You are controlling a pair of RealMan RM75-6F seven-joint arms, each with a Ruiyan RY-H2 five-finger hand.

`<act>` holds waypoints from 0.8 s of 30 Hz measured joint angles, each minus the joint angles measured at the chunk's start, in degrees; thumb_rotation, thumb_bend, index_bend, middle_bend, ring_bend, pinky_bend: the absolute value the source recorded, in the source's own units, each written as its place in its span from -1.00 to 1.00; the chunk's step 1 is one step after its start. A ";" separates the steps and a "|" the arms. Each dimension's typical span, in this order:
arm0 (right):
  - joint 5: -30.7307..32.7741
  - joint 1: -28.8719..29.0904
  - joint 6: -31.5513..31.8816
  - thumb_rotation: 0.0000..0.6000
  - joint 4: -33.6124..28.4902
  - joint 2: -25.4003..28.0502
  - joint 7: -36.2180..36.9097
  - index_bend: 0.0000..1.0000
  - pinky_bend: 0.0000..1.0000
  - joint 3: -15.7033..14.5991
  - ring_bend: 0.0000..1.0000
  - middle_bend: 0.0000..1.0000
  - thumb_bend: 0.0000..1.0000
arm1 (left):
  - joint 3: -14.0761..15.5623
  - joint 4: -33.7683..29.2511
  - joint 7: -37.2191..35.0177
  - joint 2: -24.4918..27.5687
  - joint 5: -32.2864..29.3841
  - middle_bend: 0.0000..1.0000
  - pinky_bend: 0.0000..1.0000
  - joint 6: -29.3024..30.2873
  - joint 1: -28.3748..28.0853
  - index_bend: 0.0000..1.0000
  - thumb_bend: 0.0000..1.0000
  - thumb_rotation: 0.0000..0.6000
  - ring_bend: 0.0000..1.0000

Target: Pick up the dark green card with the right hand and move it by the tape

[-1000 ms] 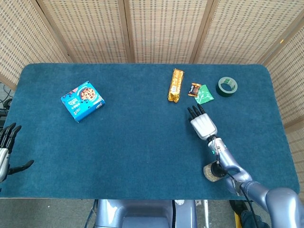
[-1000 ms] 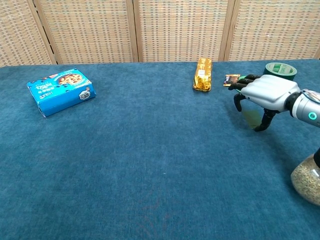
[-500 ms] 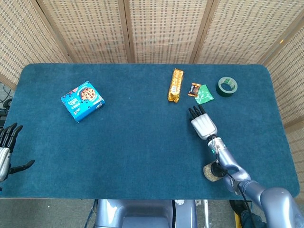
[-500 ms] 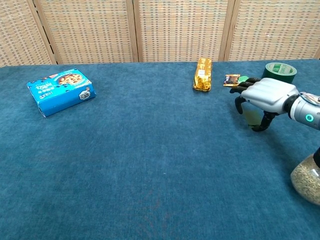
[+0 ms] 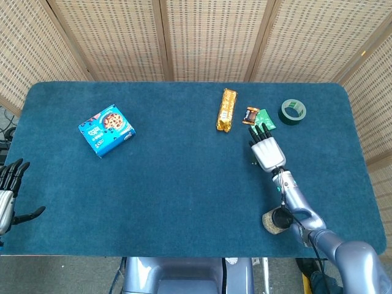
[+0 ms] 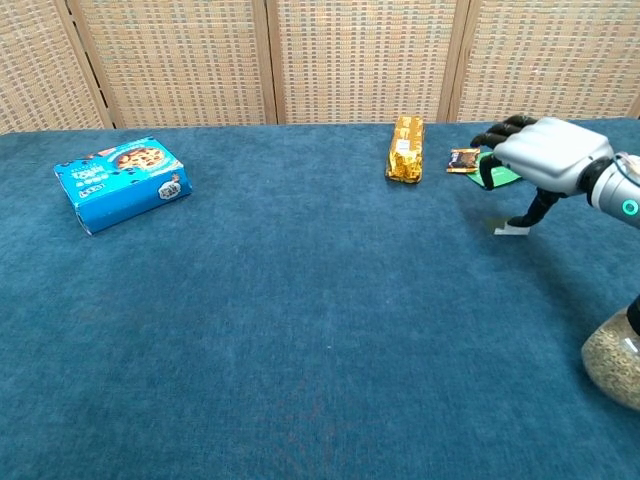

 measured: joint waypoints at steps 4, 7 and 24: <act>-0.37 -0.14 1.52 1.00 -1.81 0.98 0.29 -0.22 -1.00 0.23 -1.00 -0.83 -0.07 | -0.02 -0.01 -0.18 0.06 0.04 -1.00 -1.00 0.27 0.11 -1.00 -1.00 1.00 -1.00; -0.54 -0.41 2.05 1.00 -4.04 1.95 0.25 -0.22 -1.00 0.15 -1.00 -0.89 -0.11 | -0.04 0.05 -0.29 0.10 -0.03 -1.00 -1.00 0.26 0.13 -1.00 -1.00 1.00 -1.00; 3.23 -1.21 -3.39 1.00 -8.94 4.53 -4.26 -0.10 -1.00 -0.13 -1.00 -0.90 -0.17 | 0.01 0.12 -0.40 0.11 0.11 -1.00 -1.00 0.35 0.15 -1.00 -1.00 1.00 -1.00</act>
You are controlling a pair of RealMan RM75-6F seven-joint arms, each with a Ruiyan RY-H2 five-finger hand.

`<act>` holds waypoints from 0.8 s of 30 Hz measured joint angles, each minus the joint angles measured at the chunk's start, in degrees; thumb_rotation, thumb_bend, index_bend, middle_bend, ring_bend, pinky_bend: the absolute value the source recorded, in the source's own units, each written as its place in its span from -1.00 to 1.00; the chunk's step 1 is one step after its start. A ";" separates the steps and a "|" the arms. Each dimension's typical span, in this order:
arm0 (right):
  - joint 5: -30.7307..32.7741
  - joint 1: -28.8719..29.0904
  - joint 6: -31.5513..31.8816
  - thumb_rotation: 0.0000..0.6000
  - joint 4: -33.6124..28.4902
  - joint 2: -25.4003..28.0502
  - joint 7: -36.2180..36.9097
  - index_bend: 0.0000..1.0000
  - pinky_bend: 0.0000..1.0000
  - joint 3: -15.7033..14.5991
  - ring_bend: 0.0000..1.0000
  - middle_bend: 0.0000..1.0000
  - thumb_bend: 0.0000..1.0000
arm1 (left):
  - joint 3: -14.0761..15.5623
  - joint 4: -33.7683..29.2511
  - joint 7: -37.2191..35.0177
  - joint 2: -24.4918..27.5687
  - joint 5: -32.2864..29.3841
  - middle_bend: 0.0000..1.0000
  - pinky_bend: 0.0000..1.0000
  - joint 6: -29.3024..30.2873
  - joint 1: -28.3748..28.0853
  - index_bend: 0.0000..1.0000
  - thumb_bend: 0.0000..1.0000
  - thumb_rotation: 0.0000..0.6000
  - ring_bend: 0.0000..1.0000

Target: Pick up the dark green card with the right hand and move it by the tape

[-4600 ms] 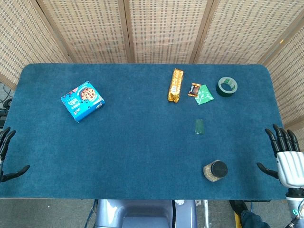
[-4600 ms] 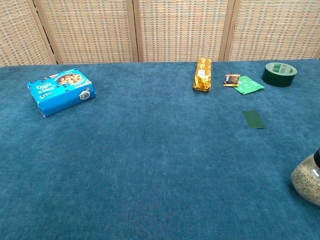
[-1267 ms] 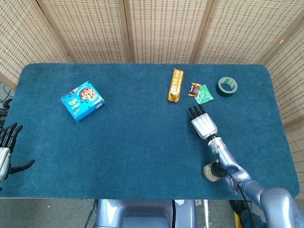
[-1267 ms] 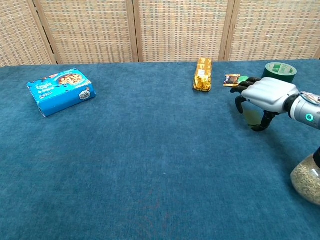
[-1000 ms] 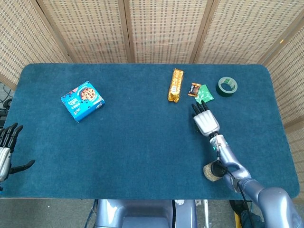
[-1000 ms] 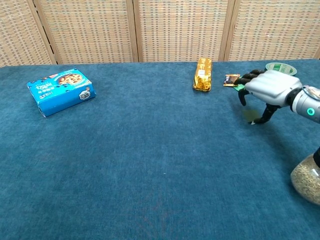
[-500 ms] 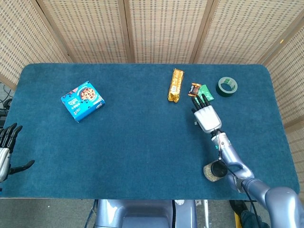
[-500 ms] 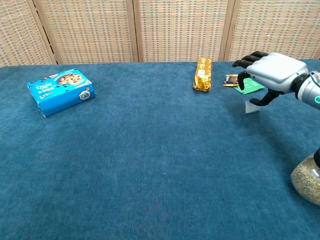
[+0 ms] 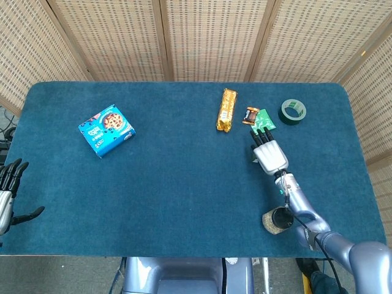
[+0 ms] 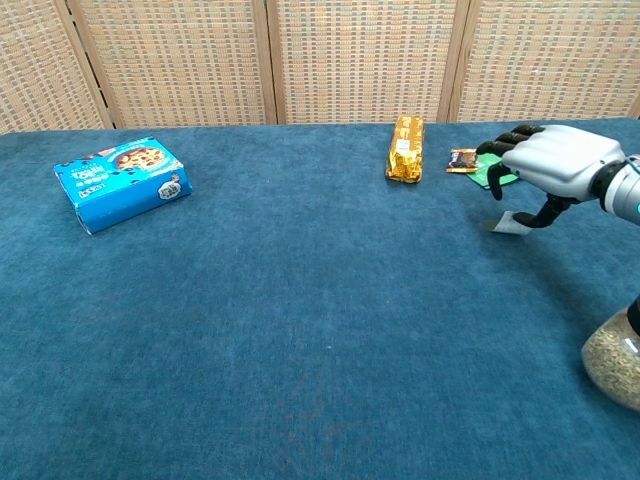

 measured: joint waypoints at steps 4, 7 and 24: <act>-0.16 0.04 -0.45 1.00 1.22 -0.39 0.77 0.07 -1.00 -0.35 -1.00 -0.90 -0.08 | 0.00 0.01 0.13 -0.06 -0.07 -1.00 -1.00 -0.14 -0.06 -1.00 -1.00 1.00 -1.00; -0.30 0.14 -1.12 1.00 2.04 -0.65 1.70 0.17 -1.00 -0.66 -1.00 -0.90 -0.02 | 0.03 -0.01 0.19 -0.08 -0.01 -1.00 -1.00 -0.14 -0.07 -1.00 -1.00 1.00 -1.00; -1.01 0.39 -2.39 1.00 3.65 -0.84 4.80 0.40 -1.00 -1.53 -1.00 -0.88 0.24 | 0.05 0.00 0.19 -0.08 -0.04 -1.00 -1.00 -0.31 -0.16 -1.00 -1.00 1.00 -1.00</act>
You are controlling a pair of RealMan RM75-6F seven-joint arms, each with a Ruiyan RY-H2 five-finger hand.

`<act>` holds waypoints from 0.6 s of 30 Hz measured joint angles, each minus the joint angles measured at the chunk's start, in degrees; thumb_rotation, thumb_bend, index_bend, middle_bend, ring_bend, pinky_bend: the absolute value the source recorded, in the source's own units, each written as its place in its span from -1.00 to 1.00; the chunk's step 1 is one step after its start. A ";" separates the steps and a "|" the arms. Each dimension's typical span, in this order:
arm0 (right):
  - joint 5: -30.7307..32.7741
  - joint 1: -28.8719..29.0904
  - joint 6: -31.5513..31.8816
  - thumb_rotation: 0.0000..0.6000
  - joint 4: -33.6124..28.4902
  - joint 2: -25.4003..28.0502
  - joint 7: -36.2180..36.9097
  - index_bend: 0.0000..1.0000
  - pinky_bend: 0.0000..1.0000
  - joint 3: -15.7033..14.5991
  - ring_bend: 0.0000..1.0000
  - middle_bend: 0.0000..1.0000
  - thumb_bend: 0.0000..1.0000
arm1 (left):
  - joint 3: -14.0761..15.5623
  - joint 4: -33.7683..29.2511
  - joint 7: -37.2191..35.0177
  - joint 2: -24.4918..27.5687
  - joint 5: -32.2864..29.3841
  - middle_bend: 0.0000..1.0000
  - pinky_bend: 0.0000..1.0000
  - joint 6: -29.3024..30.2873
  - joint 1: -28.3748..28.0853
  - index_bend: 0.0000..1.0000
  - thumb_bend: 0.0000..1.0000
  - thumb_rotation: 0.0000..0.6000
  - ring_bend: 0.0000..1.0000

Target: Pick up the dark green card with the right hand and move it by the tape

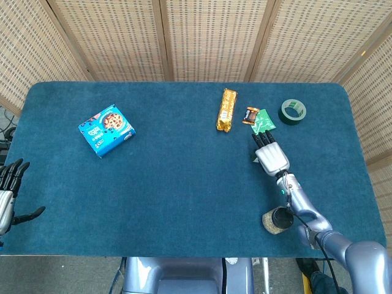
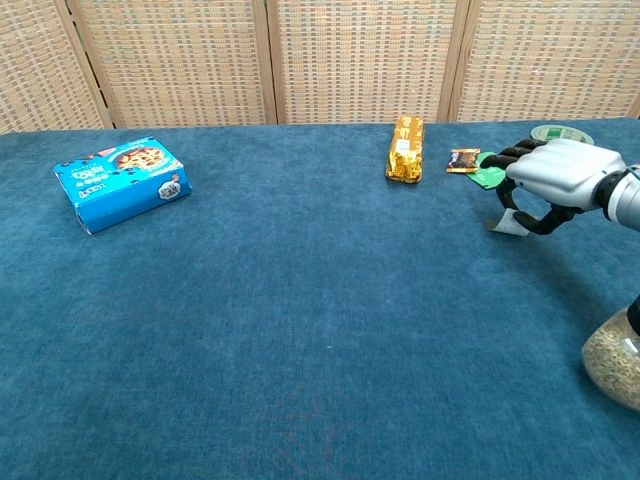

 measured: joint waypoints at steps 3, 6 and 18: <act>-0.06 0.02 0.27 1.00 0.32 -0.11 0.21 0.40 -1.00 0.07 -1.00 -0.88 0.24 | 0.00 0.02 0.04 -0.02 0.02 -1.00 -1.00 0.04 0.01 -1.00 -1.00 1.00 -1.00; 0.03 0.26 0.48 1.00 0.98 -0.30 0.13 0.40 -1.00 0.43 -1.00 -0.86 0.24 | 0.03 0.05 0.19 -0.08 0.01 -1.00 -1.00 0.03 0.02 -1.00 -1.00 1.00 -1.00; -0.06 4.27 8.83 1.00 5.51 1.15 1.68 0.42 -1.00 6.14 -1.00 -0.74 0.21 | -0.07 0.04 0.20 -0.12 -0.31 -1.00 -1.00 -0.45 -0.20 -1.00 -1.00 1.00 -1.00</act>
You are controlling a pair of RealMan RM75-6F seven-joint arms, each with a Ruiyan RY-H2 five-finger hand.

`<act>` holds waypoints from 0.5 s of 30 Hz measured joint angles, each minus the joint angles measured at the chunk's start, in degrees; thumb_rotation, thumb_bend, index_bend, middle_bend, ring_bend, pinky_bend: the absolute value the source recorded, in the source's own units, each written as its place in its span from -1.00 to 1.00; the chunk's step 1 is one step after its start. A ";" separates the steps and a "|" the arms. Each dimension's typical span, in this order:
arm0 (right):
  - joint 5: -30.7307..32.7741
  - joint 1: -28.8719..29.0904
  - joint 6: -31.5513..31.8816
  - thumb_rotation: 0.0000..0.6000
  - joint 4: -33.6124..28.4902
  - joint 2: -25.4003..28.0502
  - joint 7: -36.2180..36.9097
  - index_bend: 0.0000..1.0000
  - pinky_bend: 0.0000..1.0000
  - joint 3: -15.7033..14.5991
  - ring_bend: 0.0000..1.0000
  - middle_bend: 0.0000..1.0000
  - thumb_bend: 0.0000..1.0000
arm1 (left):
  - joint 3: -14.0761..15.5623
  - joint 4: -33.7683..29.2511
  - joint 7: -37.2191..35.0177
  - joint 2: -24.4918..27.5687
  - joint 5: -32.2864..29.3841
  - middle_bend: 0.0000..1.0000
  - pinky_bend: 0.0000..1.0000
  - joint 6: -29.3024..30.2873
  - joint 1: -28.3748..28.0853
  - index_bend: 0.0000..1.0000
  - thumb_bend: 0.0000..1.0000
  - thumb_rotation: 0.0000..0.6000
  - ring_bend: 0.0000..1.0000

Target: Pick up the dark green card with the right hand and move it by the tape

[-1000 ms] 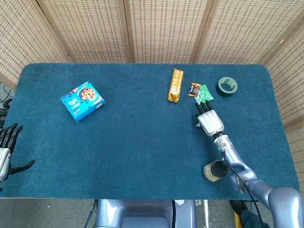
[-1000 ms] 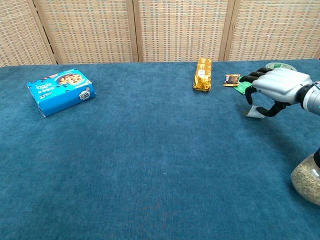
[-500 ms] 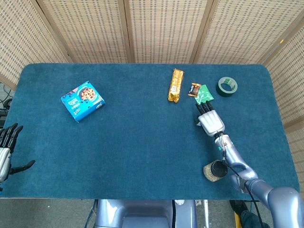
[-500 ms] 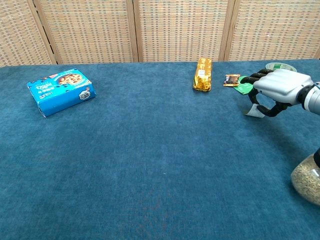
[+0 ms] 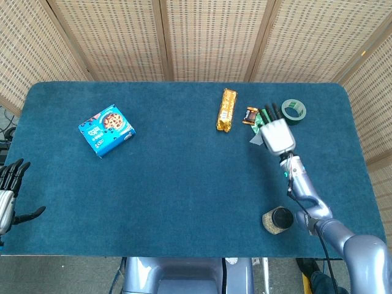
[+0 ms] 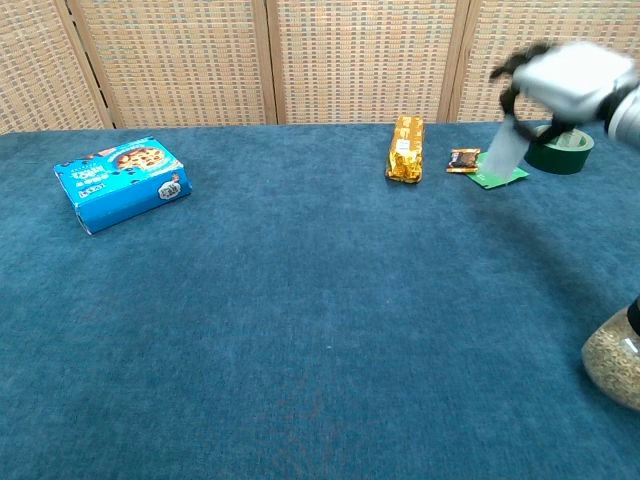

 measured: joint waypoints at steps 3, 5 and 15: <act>-0.56 0.94 5.34 1.00 1.38 2.33 2.14 0.42 -1.00 1.93 -1.00 -0.74 0.18 | -0.03 -0.02 -0.31 0.13 0.08 -1.00 -1.00 0.01 -0.05 -1.00 -1.00 1.00 -1.00; -0.89 1.03 8.13 1.00 1.53 4.56 3.50 0.42 -1.00 2.71 -1.00 -0.73 0.15 | -0.05 0.03 -0.51 0.18 0.10 -1.00 -1.00 0.03 -0.06 -1.00 -1.00 1.00 -1.00; -1.95 -5.81 16.83 1.00 -10.71 15.68 7.49 -0.75 -1.00 2.63 -1.00 -1.00 -0.72 | -0.03 0.56 -1.97 0.33 -0.02 -1.00 -1.00 -0.02 0.04 -1.00 -1.00 1.00 -1.00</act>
